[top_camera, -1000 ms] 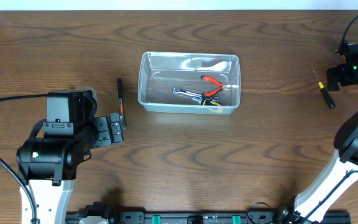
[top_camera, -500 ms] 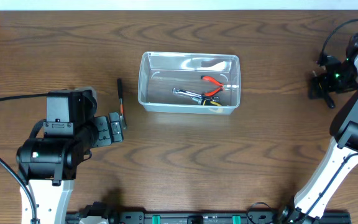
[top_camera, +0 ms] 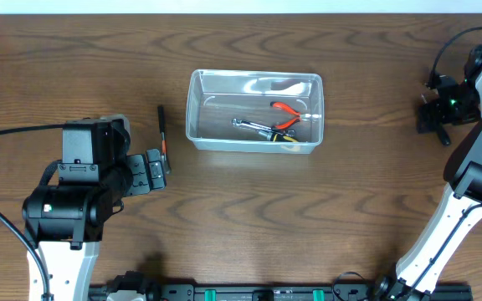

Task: Pack container
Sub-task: 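Lower and close the right gripper on the yellow screwdriver handle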

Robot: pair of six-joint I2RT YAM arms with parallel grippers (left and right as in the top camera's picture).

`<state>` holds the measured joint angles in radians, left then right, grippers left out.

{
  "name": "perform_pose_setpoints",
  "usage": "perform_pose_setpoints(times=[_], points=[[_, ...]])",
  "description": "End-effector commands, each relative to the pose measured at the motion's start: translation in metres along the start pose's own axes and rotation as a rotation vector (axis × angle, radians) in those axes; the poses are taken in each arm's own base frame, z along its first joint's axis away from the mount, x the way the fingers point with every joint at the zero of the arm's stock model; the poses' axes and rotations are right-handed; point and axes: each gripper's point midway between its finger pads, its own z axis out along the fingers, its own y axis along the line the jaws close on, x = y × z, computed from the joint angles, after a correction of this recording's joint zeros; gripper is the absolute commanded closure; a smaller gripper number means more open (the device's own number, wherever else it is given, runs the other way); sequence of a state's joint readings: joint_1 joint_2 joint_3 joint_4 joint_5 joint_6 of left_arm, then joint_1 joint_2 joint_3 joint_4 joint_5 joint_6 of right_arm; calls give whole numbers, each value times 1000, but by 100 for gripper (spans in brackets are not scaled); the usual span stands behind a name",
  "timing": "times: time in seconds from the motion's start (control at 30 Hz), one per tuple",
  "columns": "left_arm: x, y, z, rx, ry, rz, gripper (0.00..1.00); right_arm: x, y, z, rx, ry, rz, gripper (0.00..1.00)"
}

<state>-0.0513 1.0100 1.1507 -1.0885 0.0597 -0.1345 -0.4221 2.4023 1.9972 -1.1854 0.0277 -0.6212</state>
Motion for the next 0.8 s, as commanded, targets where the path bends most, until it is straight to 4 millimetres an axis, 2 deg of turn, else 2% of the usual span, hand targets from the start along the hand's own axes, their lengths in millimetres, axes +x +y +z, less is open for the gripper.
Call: perform_pose_setpoints(times=[0.0,0.4,0.77], points=[[-5,1,-3,-10,-16,1,2,0,-5,5,21,20,6,4],[-5,1,-3,-10,-16,1,2,3,-2,16,15,26,20,4],[-5,1,-3,-10,-16,1,2,12,13,35,-41,42,18,5]])
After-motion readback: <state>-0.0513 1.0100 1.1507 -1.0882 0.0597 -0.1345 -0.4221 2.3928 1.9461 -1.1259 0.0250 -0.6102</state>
